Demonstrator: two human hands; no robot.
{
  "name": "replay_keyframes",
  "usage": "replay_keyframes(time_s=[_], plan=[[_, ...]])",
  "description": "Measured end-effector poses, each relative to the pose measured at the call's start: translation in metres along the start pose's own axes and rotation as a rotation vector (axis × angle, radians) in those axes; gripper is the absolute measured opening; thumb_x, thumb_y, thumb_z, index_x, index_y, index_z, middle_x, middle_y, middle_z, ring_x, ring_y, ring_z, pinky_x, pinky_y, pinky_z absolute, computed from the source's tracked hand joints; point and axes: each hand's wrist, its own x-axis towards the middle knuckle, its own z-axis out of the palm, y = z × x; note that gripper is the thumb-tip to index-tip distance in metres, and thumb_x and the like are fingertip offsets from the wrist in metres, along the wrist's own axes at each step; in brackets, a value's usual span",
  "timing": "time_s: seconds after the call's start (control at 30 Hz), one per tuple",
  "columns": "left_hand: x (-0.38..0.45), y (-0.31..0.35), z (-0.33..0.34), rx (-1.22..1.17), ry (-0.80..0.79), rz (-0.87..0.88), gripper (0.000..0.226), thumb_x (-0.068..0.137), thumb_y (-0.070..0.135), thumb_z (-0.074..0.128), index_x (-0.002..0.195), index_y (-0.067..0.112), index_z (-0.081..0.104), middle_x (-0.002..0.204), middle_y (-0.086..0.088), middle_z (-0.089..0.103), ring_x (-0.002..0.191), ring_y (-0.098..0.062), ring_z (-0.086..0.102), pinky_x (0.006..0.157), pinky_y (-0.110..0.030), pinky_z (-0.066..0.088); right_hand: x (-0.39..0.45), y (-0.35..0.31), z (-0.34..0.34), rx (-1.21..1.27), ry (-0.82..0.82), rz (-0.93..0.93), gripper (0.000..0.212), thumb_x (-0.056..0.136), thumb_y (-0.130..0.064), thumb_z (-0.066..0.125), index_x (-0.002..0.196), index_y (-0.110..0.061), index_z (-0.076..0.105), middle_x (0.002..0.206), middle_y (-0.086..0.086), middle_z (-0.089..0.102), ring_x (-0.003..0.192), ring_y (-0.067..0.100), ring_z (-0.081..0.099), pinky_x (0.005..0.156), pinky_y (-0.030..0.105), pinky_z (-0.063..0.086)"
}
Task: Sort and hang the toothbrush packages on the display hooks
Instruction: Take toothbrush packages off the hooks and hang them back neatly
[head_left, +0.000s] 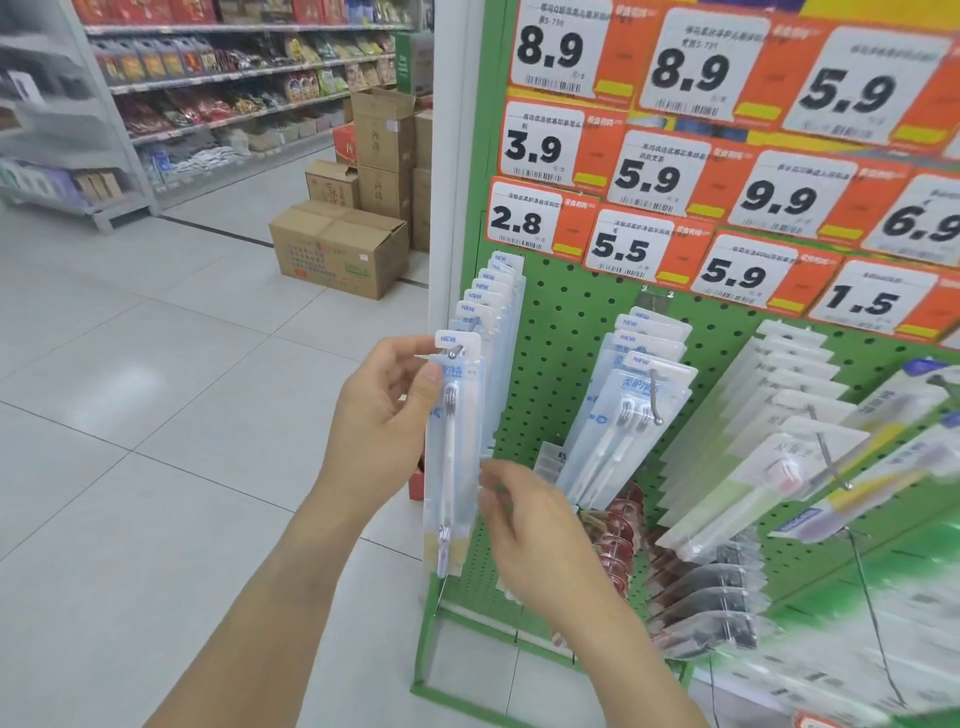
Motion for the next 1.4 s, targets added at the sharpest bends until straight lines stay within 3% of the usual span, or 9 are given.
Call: replay_keyframes(time_s=[0.1, 0.37, 0.6, 0.8, 1.03, 1.17, 1.23, 1.33, 1.4], plan=[[0.006, -0.003, -0.002, -0.024, -0.020, -0.011, 0.013, 0.101, 0.016, 0.057, 0.106, 0.022, 0.067, 0.100, 0.005, 0.077, 0.091, -0.013, 0.071, 0.089, -0.044, 0.058, 0.012, -0.007, -0.019, -0.054, 0.072, -0.012, 0.038, 0.106, -0.012, 0.038, 0.142, -0.018, 0.052, 0.136, -0.005, 0.059, 0.125, 0.010, 0.054, 0.107, 0.027, 0.042], [0.013, -0.011, -0.004, -0.060, -0.044, 0.010, 0.012, 0.095, 0.023, 0.060, 0.098, 0.017, 0.070, 0.090, 0.008, 0.077, 0.083, -0.010, 0.070, 0.083, -0.035, 0.058, 0.062, -0.041, -0.028, 0.280, 0.507, -0.100, 0.017, 0.105, -0.021, 0.051, 0.118, -0.020, 0.061, 0.110, -0.011, 0.063, 0.103, 0.002, 0.058, 0.089, 0.022, 0.048], [0.018, -0.012, -0.006, -0.014, -0.052, 0.031, 0.014, 0.099, 0.015, 0.059, 0.098, 0.023, 0.071, 0.094, 0.008, 0.077, 0.087, -0.012, 0.070, 0.086, -0.043, 0.059, 0.087, -0.051, -0.041, 0.396, 0.432, -0.098, 0.010, 0.098, -0.029, 0.065, 0.107, -0.027, 0.062, 0.104, -0.004, 0.062, 0.083, 0.002, 0.056, 0.075, 0.011, 0.044], [0.021, -0.009, -0.008, 0.024, -0.040, 0.059, 0.013, 0.097, 0.015, 0.063, 0.097, 0.025, 0.073, 0.096, 0.003, 0.077, 0.092, -0.029, 0.070, 0.086, -0.050, 0.059, 0.090, -0.056, -0.051, 0.397, 0.414, -0.092, 0.016, 0.095, -0.021, 0.070, 0.086, -0.027, 0.057, 0.083, -0.015, 0.062, 0.075, -0.005, 0.055, 0.069, 0.009, 0.041], [0.021, -0.002, -0.005, 0.106, -0.030, 0.066, 0.018, 0.097, 0.015, 0.064, 0.092, 0.032, 0.071, 0.091, 0.019, 0.076, 0.082, -0.002, 0.068, 0.078, -0.015, 0.052, 0.086, -0.056, -0.051, 0.355, 0.600, -0.234, 0.015, 0.096, -0.008, 0.064, 0.106, -0.019, 0.066, 0.092, -0.008, 0.064, 0.084, 0.006, 0.059, 0.077, 0.020, 0.049], [0.019, -0.002, -0.003, 0.170, -0.011, 0.051, 0.014, 0.097, 0.020, 0.065, 0.095, 0.033, 0.072, 0.091, 0.022, 0.074, 0.079, 0.004, 0.067, 0.070, -0.007, 0.046, 0.081, -0.053, -0.051, 0.219, 0.687, -0.333, 0.015, 0.098, -0.005, 0.060, 0.110, -0.011, 0.067, 0.097, -0.003, 0.062, 0.087, 0.008, 0.059, 0.078, 0.022, 0.050], [0.018, -0.002, -0.005, 0.188, -0.008, 0.035, 0.015, 0.099, 0.024, 0.062, 0.106, 0.031, 0.073, 0.098, 0.023, 0.075, 0.092, 0.004, 0.067, 0.080, -0.008, 0.046, 0.074, -0.052, -0.050, 0.133, 0.729, -0.387, 0.013, 0.099, -0.004, 0.060, 0.109, -0.008, 0.067, 0.097, -0.003, 0.061, 0.087, 0.009, 0.058, 0.077, 0.020, 0.048], [0.006, 0.000, -0.007, 0.195, 0.170, 0.044, 0.023, 0.102, 0.024, 0.056, 0.121, 0.028, 0.068, 0.117, 0.017, 0.070, 0.110, -0.003, 0.063, 0.095, -0.028, 0.050, 0.060, -0.049, -0.047, 0.058, 0.799, -0.448, 0.011, 0.099, -0.002, 0.059, 0.108, -0.003, 0.067, 0.097, 0.001, 0.061, 0.086, 0.018, 0.059, 0.074, 0.032, 0.052], [-0.014, 0.011, -0.006, 0.172, 0.391, 0.114, 0.022, 0.102, 0.014, 0.053, 0.111, 0.026, 0.068, 0.115, 0.015, 0.069, 0.104, -0.007, 0.063, 0.088, -0.032, 0.051, 0.047, -0.046, -0.044, 0.058, 0.842, -0.487, 0.011, 0.098, 0.001, 0.060, 0.106, 0.000, 0.067, 0.096, 0.004, 0.061, 0.084, 0.021, 0.059, 0.073, 0.034, 0.052]])
